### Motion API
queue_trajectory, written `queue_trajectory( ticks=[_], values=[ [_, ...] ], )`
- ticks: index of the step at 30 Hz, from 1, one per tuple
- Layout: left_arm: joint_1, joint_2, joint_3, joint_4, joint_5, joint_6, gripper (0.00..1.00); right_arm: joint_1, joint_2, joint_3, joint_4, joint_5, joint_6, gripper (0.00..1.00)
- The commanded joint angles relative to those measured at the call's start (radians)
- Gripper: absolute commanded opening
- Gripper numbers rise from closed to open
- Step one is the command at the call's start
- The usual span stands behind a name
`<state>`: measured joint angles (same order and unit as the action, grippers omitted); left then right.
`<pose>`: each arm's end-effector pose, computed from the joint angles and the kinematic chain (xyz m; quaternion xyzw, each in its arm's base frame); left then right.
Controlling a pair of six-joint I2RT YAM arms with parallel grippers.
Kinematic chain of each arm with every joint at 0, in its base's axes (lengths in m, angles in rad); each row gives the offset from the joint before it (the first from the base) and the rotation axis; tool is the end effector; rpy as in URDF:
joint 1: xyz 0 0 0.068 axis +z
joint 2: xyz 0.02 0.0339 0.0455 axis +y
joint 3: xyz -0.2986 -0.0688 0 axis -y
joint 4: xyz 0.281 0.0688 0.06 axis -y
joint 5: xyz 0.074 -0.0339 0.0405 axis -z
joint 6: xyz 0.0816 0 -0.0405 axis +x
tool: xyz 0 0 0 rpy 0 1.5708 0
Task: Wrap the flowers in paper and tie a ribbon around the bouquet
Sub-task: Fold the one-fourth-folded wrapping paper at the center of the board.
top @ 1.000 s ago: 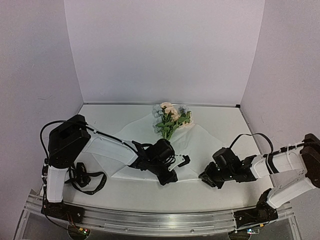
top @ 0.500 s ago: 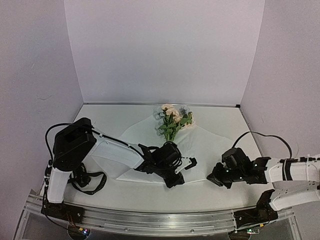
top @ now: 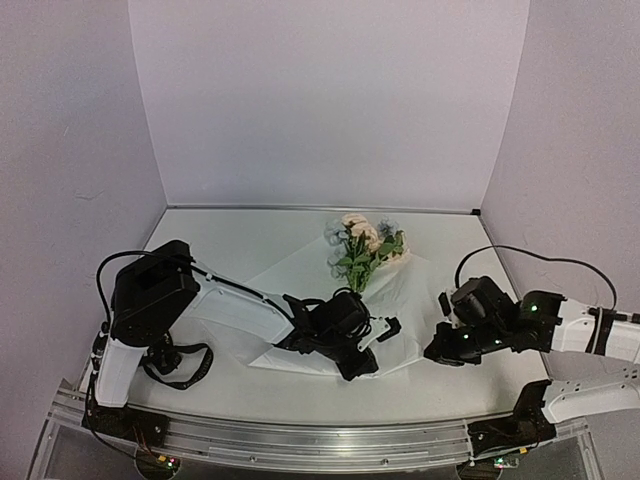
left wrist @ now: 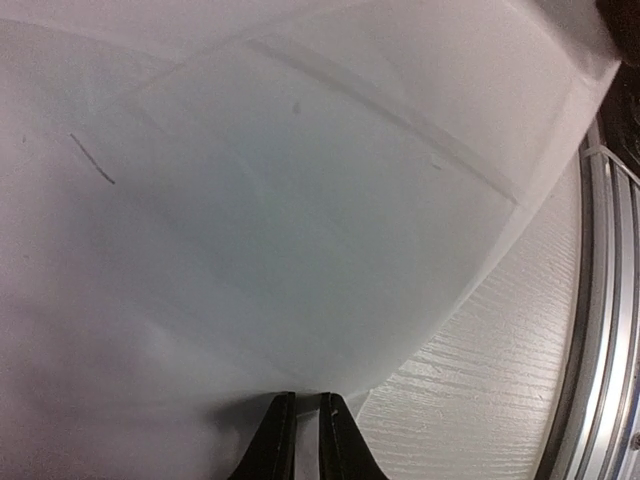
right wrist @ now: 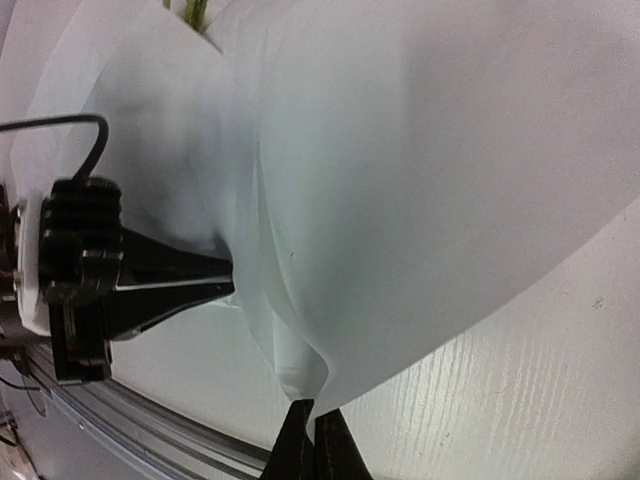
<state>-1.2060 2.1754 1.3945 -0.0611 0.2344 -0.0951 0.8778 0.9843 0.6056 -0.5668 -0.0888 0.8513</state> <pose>0.1727 -0.5053 0.0896 0.5247 0.7665 -0.3013 0.2155 0.1407 0.1807 0.1882 -0.0262 0.9503 0.2612 0.1673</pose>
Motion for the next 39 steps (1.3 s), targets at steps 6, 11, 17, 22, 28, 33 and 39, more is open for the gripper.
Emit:
queue_trajectory(
  ticks=[6,11,17,22,28,33,39],
  values=[
    [0.005,-0.075,-0.008,0.057,-0.014,-0.007,0.15,0.039,-0.008,-0.002,-0.166,0.133,-0.072,0.00],
    [0.005,-0.048,0.063,0.026,-0.020,0.102,0.17,0.039,-0.055,-0.076,-0.127,0.190,-0.054,0.00],
    [0.007,0.035,0.189,-0.005,-0.049,0.287,0.18,0.038,-0.074,-0.123,-0.057,0.152,-0.046,0.00],
    [0.007,0.101,0.269,0.004,-0.051,0.412,0.18,0.037,-0.081,-0.126,-0.047,0.116,-0.052,0.00],
    [0.022,0.174,0.323,0.019,-0.034,0.459,0.14,0.038,-0.098,-0.115,-0.064,0.097,-0.064,0.00],
    [0.024,0.219,0.363,0.026,-0.032,0.464,0.13,0.038,-0.095,-0.079,-0.105,0.065,-0.085,0.00],
    [0.029,0.219,0.352,0.026,-0.018,0.447,0.13,0.037,-0.098,-0.031,-0.138,0.065,-0.125,0.00]
  ],
)
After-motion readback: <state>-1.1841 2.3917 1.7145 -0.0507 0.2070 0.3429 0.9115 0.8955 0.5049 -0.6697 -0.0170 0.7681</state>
